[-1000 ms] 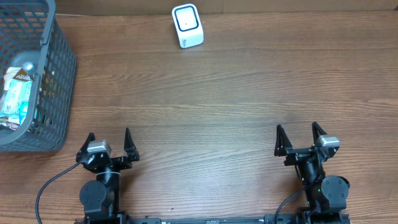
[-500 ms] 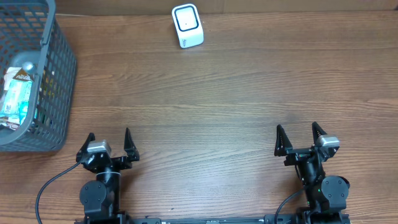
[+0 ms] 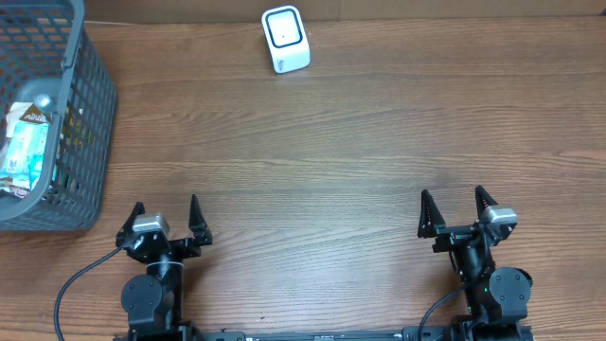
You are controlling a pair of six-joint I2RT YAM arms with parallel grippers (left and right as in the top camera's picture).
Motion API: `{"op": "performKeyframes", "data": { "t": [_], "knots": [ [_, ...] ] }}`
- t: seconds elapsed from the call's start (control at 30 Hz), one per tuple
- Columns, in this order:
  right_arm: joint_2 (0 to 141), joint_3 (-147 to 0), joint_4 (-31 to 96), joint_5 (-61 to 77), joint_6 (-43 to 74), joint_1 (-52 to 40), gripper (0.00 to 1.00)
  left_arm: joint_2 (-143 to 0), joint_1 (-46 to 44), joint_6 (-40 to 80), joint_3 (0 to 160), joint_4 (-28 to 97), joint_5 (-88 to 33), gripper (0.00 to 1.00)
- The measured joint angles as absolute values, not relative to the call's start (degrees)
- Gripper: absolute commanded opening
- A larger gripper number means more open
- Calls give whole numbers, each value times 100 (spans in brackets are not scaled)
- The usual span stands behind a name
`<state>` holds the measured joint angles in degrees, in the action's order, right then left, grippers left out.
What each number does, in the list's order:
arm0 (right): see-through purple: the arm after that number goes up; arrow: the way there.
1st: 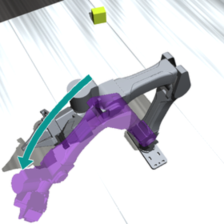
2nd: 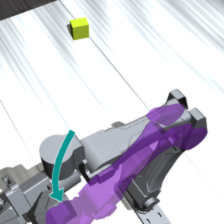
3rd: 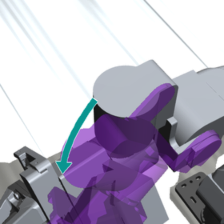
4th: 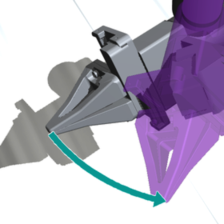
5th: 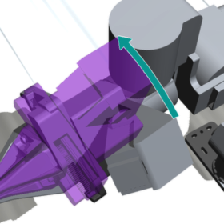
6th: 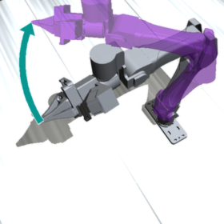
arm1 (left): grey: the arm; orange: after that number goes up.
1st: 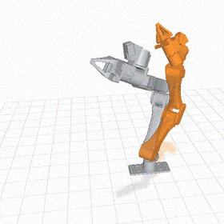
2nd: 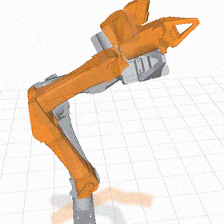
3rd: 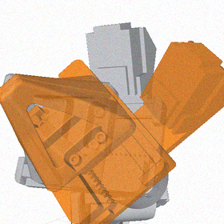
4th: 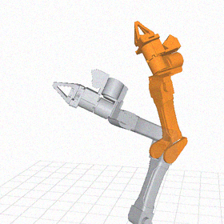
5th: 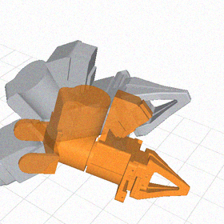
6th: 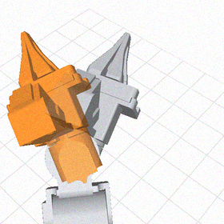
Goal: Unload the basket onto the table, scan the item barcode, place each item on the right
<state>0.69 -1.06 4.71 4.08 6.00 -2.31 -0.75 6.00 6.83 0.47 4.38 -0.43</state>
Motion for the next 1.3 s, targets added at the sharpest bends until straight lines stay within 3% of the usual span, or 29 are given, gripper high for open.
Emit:
{"op": "performKeyframes", "data": {
  "t": [0.43,0.7,0.93,1.3],
  "knots": [
    [69,-106,473,403,598,-231,100,-75,600,661,47,-8,-193,100],
    [69,-106,471,403,598,-231,100,-75,600,419,244,-891,-985,100],
    [69,-106,469,405,600,-231,100,-75,600,-113,1754,-1092,-1946,100],
    [69,-106,473,405,602,-231,100,-469,600,-751,4338,-1138,-2226,100]
  ]
}}
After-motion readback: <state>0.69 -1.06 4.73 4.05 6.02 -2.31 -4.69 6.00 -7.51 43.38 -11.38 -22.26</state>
